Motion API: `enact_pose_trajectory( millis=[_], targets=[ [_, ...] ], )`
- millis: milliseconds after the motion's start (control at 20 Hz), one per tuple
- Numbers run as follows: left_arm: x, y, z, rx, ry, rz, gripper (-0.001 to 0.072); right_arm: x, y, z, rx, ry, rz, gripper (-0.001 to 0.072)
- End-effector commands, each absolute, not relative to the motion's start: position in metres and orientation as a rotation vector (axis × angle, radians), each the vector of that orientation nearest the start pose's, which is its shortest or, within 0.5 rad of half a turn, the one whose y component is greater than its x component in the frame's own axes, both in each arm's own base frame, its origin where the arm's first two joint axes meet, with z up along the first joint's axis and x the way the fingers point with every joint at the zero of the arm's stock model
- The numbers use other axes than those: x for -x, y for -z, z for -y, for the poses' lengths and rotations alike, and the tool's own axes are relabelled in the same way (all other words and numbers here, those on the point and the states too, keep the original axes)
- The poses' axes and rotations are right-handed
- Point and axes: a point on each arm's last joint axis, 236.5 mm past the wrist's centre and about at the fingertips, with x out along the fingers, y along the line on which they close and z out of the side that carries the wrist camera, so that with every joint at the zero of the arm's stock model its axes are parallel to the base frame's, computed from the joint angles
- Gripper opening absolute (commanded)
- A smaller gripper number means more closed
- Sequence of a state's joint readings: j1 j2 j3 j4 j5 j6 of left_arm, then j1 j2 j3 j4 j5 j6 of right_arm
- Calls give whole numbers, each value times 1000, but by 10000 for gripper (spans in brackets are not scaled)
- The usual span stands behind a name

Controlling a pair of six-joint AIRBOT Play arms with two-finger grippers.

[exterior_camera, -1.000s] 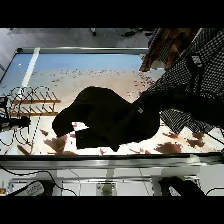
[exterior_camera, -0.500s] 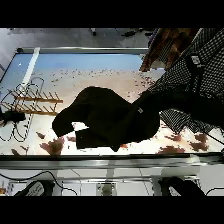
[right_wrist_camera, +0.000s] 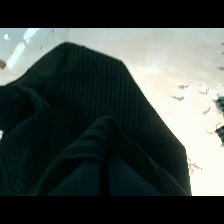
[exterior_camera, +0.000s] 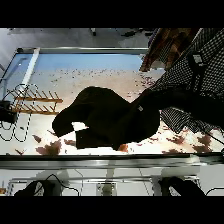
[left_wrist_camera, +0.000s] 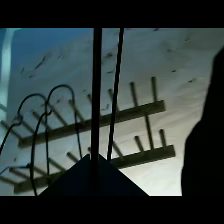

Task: Fold the clothes and pants, and hang the long-sleeved shirts on hangers.

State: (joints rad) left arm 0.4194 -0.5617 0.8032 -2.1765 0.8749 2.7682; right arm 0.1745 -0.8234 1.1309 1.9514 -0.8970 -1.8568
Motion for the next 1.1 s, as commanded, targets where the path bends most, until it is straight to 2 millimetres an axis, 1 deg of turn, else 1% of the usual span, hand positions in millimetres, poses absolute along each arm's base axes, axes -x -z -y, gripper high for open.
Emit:
enact_pose_trajectory(
  millis=[0,50,100,200,250,300,350,450,550,600,700,800,900,1050],
  targets=[
    [-282,-214,69,-690,535,-234,34,-374,-246,-124,-39,-407,-434,31],
    [-272,-214,89,-702,608,-212,34,-378,-251,-122,-48,-393,-408,31],
    [-257,-209,111,-708,708,-209,34,-381,-255,-119,-52,-381,-389,31],
    [-232,-199,146,-721,876,-202,34,-384,-255,-119,-56,-374,-385,31],
    [-222,-196,159,-708,937,-207,34,-385,-253,-119,-56,-375,-391,31],
    [-217,-192,166,-697,967,-222,34,-385,-250,-120,-59,-376,-400,31],
    [-214,-187,170,-688,987,-250,34,-386,-247,-120,-70,-374,-414,31],
    [-212,-180,170,-668,989,-298,34,-389,-241,-121,-70,-374,-432,31],
    [-212,-180,171,-623,978,-322,34,-392,-236,-121,-72,-373,-443,31],
    [-209,-183,172,-589,975,-324,34,-393,-234,-121,-72,-373,-449,31],
    [-199,-188,179,-494,993,-346,34,-395,-230,-122,-73,-372,-457,31],
    [-195,-185,183,-381,987,-416,34,-395,-230,-123,-80,-376,-459,31],
    [-199,-174,187,-259,975,-525,34,-393,-230,-126,-94,-386,-465,31],
    [-200,-148,203,-211,1046,-658,34,-392,-229,-128,-105,-394,-474,31]
  ],
)
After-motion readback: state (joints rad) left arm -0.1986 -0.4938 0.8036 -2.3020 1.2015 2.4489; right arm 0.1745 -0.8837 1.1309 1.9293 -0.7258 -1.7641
